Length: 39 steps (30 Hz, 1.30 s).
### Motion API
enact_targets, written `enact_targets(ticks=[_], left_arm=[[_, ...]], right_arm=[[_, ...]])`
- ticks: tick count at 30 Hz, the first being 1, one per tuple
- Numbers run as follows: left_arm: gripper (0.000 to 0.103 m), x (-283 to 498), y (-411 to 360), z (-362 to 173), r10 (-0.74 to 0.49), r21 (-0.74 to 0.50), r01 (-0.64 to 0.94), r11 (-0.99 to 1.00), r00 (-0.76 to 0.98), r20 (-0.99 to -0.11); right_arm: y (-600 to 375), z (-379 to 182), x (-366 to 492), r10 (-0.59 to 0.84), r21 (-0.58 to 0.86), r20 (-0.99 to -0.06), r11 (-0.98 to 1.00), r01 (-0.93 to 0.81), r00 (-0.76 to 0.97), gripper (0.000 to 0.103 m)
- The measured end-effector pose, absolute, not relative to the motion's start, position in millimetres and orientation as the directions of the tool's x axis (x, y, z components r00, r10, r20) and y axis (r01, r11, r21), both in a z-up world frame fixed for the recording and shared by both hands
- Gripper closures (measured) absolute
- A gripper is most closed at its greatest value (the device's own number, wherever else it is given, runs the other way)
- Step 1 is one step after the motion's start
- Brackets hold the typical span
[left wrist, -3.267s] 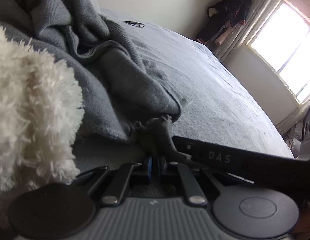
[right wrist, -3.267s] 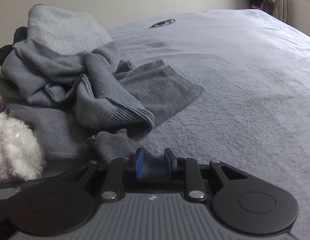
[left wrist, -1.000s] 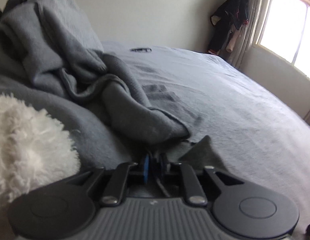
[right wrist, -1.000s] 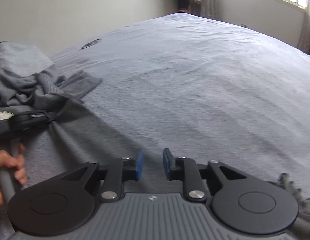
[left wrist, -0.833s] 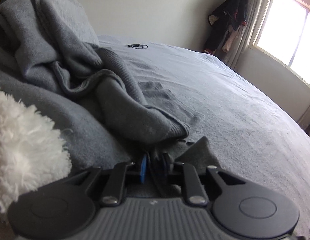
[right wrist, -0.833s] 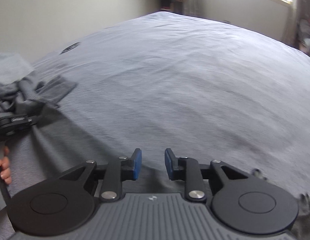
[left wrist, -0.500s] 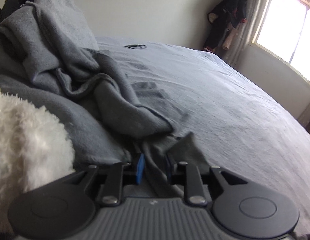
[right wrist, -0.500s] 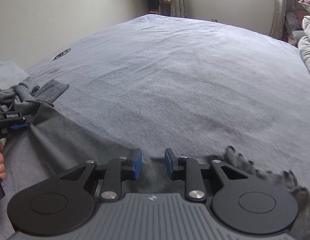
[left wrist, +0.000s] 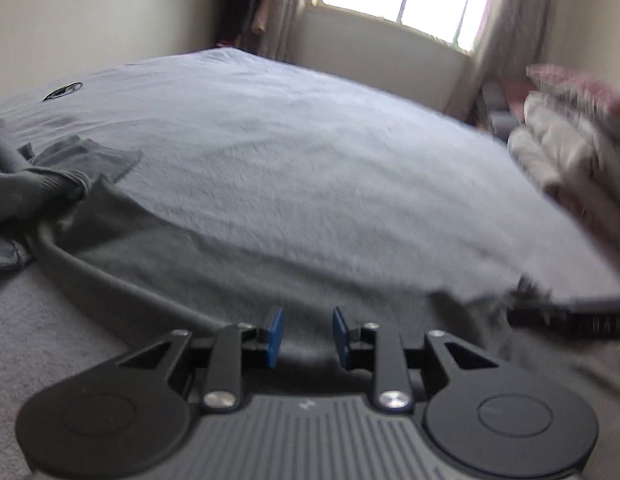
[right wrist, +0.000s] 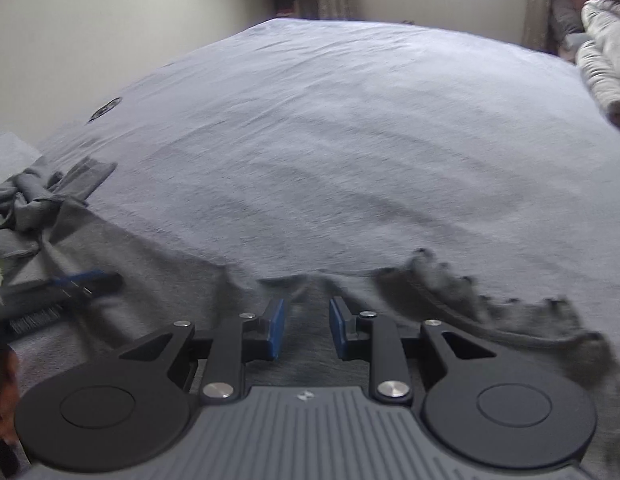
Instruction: Fold clothes
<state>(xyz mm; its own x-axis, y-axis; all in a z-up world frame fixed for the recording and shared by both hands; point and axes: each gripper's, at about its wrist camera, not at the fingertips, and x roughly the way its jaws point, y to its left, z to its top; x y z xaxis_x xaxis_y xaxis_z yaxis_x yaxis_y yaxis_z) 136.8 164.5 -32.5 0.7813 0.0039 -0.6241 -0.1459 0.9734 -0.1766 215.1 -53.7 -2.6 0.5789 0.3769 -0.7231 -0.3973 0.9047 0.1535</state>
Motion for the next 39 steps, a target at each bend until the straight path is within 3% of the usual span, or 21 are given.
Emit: enact_targets(ticks=[5, 13, 15, 22, 27, 34, 39], left_arm=[[0.076, 136.2, 164.6, -30.1, 0.052, -0.089, -0.141, 0.986, 0.768, -0.638], [0.073, 136.0, 172.0, -7.9, -0.017, -0.202, -0.16, 0.966, 0.743, -0.67], [0.063, 132.1, 168.9, -1.3, -0.046, -0.227, -0.143, 0.963, 0.744, -0.666], [0.051, 96.6, 135.9, 16.2, -0.158, -0.29, -0.055, 0.956, 0.733, -0.661], [0.036, 61.9, 107.2, 23.9, -0.229, -0.305, 0.025, 0.952, 0.72, -0.655], [0.027, 14.3, 67.8, 33.2, -0.325, -0.323, 0.138, 0.936, 0.694, -0.643], [0.022, 1.8, 59.9, 14.4, -0.377, -0.329, 0.217, 0.919, 0.731, -0.569]], right_arm=[[-25.8, -20.7, 232.4, 0.321, 0.08, -0.74, 0.914, -0.397, 0.591, 0.076], [-46.9, 4.4, 219.5, 0.26, 0.078, -0.725, 0.951, -0.299, 0.638, 0.075], [-69.2, 10.1, 199.7, 0.228, 0.056, -0.726, 0.96, -0.275, 0.649, 0.075], [-164.1, 22.8, 126.5, 0.095, 0.002, -0.727, 0.991, -0.135, 0.68, 0.071], [-223.9, 25.5, 73.2, -0.023, -0.033, -0.71, 0.999, -0.001, 0.704, 0.069], [-272.8, 18.9, 21.5, -0.09, 0.008, -0.686, 0.991, 0.131, 0.722, 0.067], [-274.9, 9.1, 2.5, -0.064, 0.033, -0.669, 0.993, 0.115, 0.741, 0.065]])
